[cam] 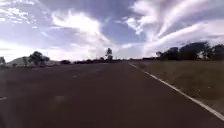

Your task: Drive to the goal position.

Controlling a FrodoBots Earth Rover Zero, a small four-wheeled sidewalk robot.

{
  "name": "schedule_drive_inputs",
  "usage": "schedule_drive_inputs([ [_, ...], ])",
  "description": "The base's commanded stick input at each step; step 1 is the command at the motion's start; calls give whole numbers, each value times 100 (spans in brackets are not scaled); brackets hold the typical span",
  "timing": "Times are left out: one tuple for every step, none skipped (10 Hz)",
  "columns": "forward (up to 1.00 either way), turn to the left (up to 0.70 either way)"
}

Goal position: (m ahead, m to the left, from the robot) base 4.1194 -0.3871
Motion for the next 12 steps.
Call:
schedule_drive_inputs([
  [100, 0],
  [100, -9],
  [100, -18],
  [100, -28],
  [100, -37],
  [100, -39],
  [100, -38],
  [100, -24],
  [100, -5],
  [100, 0],
  [100, 0],
  [100, 0],
])
